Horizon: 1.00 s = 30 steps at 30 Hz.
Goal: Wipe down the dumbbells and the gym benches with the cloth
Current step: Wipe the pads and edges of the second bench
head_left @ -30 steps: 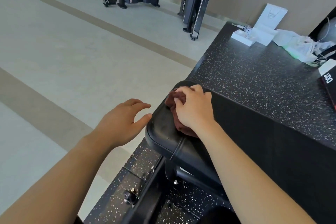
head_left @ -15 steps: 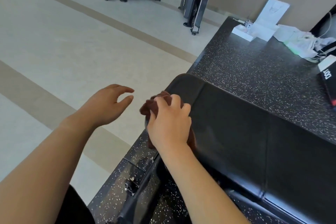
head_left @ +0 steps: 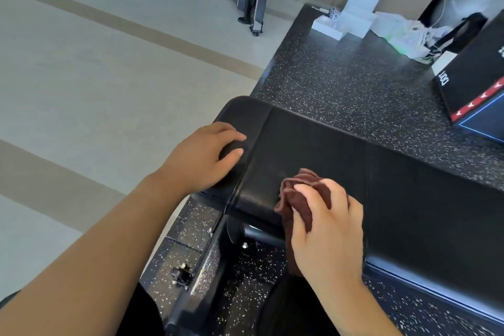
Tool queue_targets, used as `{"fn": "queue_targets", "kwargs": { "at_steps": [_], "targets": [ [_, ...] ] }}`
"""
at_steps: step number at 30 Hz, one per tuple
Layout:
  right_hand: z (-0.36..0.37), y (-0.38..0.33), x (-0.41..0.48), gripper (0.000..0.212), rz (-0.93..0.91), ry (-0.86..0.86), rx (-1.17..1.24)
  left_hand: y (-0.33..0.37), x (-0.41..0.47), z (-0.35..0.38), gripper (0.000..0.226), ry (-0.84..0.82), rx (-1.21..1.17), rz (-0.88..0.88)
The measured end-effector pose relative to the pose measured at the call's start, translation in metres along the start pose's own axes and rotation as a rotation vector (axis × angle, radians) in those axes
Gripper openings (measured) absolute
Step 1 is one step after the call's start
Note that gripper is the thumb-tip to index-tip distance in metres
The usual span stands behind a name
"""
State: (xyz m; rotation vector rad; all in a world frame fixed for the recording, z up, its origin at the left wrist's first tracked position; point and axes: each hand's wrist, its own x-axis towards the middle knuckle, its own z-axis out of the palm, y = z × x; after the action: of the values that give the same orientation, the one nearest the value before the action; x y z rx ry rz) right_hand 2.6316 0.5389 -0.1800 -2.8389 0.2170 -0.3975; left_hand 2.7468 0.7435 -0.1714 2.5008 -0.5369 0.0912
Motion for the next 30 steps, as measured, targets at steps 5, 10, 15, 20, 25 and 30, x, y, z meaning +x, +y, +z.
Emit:
{"fn": "queue_targets", "kwargs": {
  "at_steps": [5, 10, 15, 20, 25, 30],
  "targets": [
    [0.007, -0.024, 0.049, 0.029, 0.081, -0.133, 0.05, 0.003, 0.002, 0.006, 0.031, -0.045, 0.025, 0.019],
    [-0.002, -0.021, 0.048, 0.028, -0.035, -0.179, 0.09, 0.004, 0.002, 0.009, 0.03, -0.022, 0.025, 0.007],
    [-0.002, -0.013, 0.022, 0.031, -0.084, -0.122, 0.068, 0.01, -0.002, 0.015, 0.036, -0.049, 0.077, 0.037],
    [0.005, -0.024, 0.072, 0.028, -0.019, -0.203, 0.179, 0.009, -0.004, 0.017, 0.045, -0.021, 0.104, 0.036],
    [0.005, -0.018, 0.059, 0.043, -0.032, -0.15, 0.225, 0.006, -0.004, 0.019, 0.048, 0.015, 0.076, 0.01],
    [0.009, -0.016, 0.048, 0.057, -0.037, -0.138, 0.119, -0.002, 0.002, 0.021, 0.046, 0.007, 0.064, 0.029]
  ]
}}
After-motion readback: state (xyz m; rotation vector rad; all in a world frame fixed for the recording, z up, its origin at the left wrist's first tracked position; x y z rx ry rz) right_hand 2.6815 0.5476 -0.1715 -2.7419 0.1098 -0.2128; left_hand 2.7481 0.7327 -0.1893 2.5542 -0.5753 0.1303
